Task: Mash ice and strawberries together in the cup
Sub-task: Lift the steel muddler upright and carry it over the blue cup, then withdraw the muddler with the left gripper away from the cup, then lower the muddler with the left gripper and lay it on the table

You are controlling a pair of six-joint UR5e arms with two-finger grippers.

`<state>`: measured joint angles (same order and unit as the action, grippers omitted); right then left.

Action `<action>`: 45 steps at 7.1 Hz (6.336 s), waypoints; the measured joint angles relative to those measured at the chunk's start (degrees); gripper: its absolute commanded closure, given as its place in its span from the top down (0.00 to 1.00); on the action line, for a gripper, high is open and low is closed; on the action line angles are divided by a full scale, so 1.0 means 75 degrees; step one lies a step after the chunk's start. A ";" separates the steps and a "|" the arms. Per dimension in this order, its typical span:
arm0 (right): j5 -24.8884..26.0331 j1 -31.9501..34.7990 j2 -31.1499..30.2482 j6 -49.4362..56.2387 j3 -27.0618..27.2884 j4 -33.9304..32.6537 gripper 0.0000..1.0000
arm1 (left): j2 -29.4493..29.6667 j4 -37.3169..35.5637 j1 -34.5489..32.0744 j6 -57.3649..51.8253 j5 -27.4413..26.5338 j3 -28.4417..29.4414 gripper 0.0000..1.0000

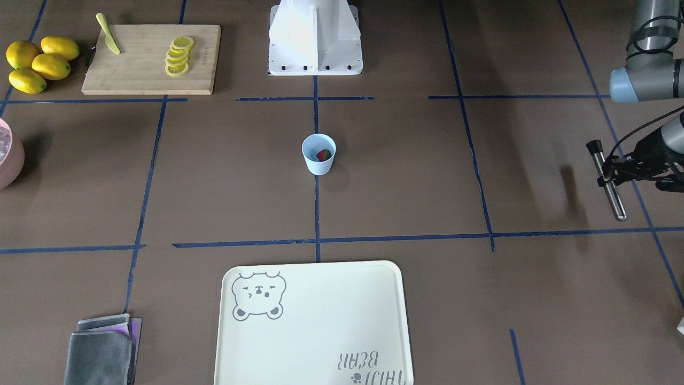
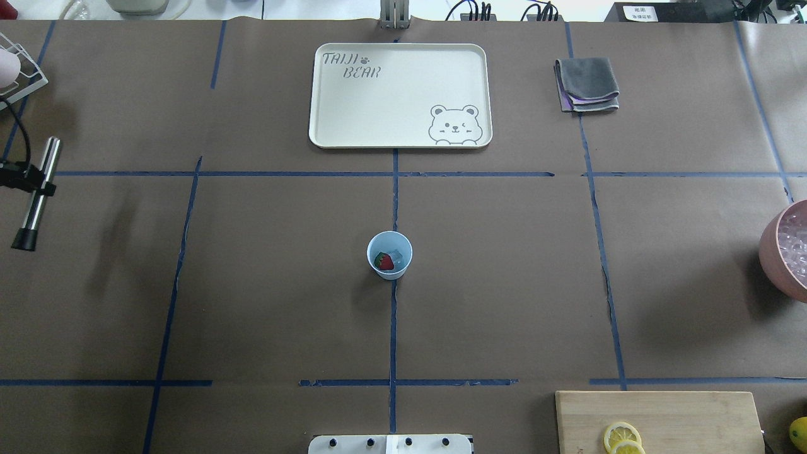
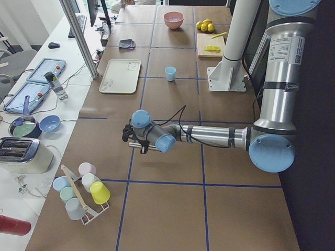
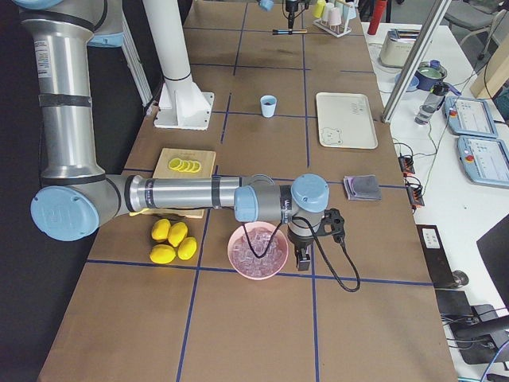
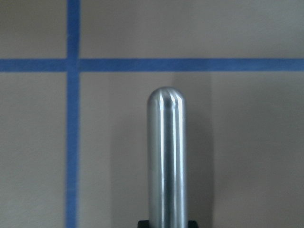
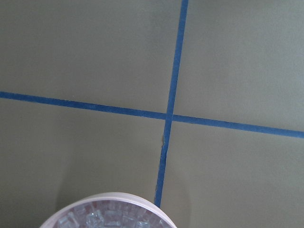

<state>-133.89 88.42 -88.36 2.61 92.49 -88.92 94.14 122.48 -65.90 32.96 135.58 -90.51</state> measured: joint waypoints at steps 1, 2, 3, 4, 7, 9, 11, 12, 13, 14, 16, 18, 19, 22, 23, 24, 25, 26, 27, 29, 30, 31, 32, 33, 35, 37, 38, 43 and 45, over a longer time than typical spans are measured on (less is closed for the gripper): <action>-0.0005 0.0000 -0.0002 -0.0029 0.0125 -0.0015 1.00 | 0.0338 -0.0008 0.0298 0.0215 0.0003 -0.0675 0.00; -0.0009 0.0000 -0.0005 -0.0061 0.0272 -0.0047 1.00 | 0.0825 -0.0011 0.0738 0.0419 -0.0193 -0.1294 0.00; -0.0015 -0.0003 -0.0007 -0.0079 0.0382 -0.0070 1.00 | 0.1605 -0.0015 0.1437 0.0650 -0.0618 -0.1718 0.00; -0.0023 -0.0007 -0.0007 -0.0086 0.0429 -0.0082 1.00 | 0.2448 0.0003 0.2123 0.0797 -0.1196 -0.1881 0.00; -0.0060 -0.0007 -0.0007 -0.0090 0.0418 -0.0096 1.00 | 0.3665 0.1250 0.4072 0.0736 -0.4664 -0.1988 0.00; -0.0073 -0.0009 -0.0007 -0.0098 0.0404 -0.0097 1.00 | 0.3695 0.2428 0.5481 0.0071 -0.7252 -0.1829 0.00; -0.0077 -0.0008 -0.0019 -0.0102 0.0392 -0.0097 1.00 | 0.3698 0.2903 0.6028 -0.0254 -0.8375 -0.1589 0.00; -0.0081 -0.0009 -0.0025 -0.0102 0.0392 -0.0100 1.00 | 0.3695 0.3048 0.6149 -0.0295 -0.8674 -0.1472 0.00; -0.0086 -0.0009 -0.0028 -0.0102 0.0393 -0.0102 1.00 | 0.3692 0.3209 0.6257 -0.0310 -0.8976 -0.1276 0.00; -0.0088 -0.0011 -0.0030 -0.0102 0.0403 -0.0099 1.00 | 0.3697 0.3353 0.6342 -0.0357 -0.9156 -0.1070 0.00; -0.0105 -0.0010 -0.0030 -0.0100 0.0436 -0.0097 1.00 | 0.3707 0.3532 0.6459 -0.0497 -0.9253 -0.0825 0.00; -0.0112 -0.0009 -0.0036 -0.0092 0.0442 -0.0097 1.00 | 0.3720 0.3644 0.6489 -0.0524 -0.9263 -0.0583 0.00; -0.0113 -0.0009 -0.0034 -0.0091 0.0442 -0.0097 1.00 | 0.3726 0.3713 0.6514 -0.0527 -0.9264 -0.0446 0.00; -0.0108 -0.0008 -0.0031 -0.0090 0.0434 -0.0096 1.00 | 0.3724 0.3814 0.6591 -0.0528 -0.9264 -0.0227 0.00; -0.0108 -0.0006 -0.0031 -0.0090 0.0424 -0.0094 1.00 | 0.3714 0.3818 0.6617 -0.0528 -0.9265 -0.0210 0.00; -0.0104 -0.0005 -0.0031 -0.0090 0.0414 -0.0089 1.00 | 0.3704 0.3822 0.6646 -0.0527 -0.9264 -0.0206 0.00; -0.0102 -0.0007 -0.0030 -0.0090 0.0410 -0.0089 1.00 | 0.3697 0.3825 0.6659 -0.0528 -0.9264 -0.0203 0.00; -0.0102 -0.0010 -0.0031 -0.0090 0.0408 -0.0093 1.00 | 0.3708 0.3841 0.6662 -0.0531 -0.9262 -0.0225 0.00; -0.0101 -0.0011 -0.0031 -0.0090 0.0403 -0.0093 1.00 | 0.3746 0.3863 0.6659 -0.0539 -0.9257 -0.0315 0.00; -0.0101 -0.0011 -0.0031 -0.0090 0.0398 -0.0086 1.00 | 0.3780 0.3755 0.6550 -0.0534 -0.9238 -0.0922 0.00; -0.0098 -0.0012 -0.0031 -0.0093 0.0399 -0.0085 1.00 | 0.3750 0.3449 0.6419 -0.0523 -0.9213 -0.1367 0.00; -0.0093 -0.0012 -0.0031 -0.0098 0.0398 -0.0085 1.00 | 0.3729 0.2853 0.6216 -0.0478 -0.9201 -0.1886 0.00; -0.0091 -0.0012 -0.0033 -0.0101 0.0393 -0.0085 1.00 | 0.3597 0.2073 0.5960 -0.0270 -0.9196 -0.2358 0.00; -0.0087 -0.0012 -0.0037 -0.0102 0.0388 -0.0085 1.00 | 0.3329 0.1290 0.5756 0.0108 -0.9192 -0.2662 0.00; -0.0076 -0.0012 -0.0041 -0.0102 0.0383 -0.0085 1.00 | 0.2785 0.0183 0.5304 0.0664 -0.9027 -0.2831 0.00; -0.0068 -0.0012 -0.0042 -0.0113 0.0383 -0.0083 1.00 | 0.1919 -0.0671 0.4041 0.0811 -0.7302 -0.2851 0.00; -0.0063 -0.0012 -0.0042 -0.0171 0.0383 -0.0071 1.00 | 0.1355 -0.1005 0.3165 0.0826 -0.5873 -0.2841 0.01; -0.0069 -0.0011 -0.0050 -0.0289 0.0404 -0.0047 1.00 | -0.0253 -0.3629 0.0666 0.0369 -0.2255 -0.2284 0.02; -0.0076 -0.0012 -0.0053 -0.0289 0.0429 -0.0047 1.00 | -0.0382 -0.3533 0.0405 0.0276 -0.1758 -0.1235 0.02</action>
<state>-134.46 88.33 -88.76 0.44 95.71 -89.28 91.27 95.98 -62.87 35.03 122.39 -99.77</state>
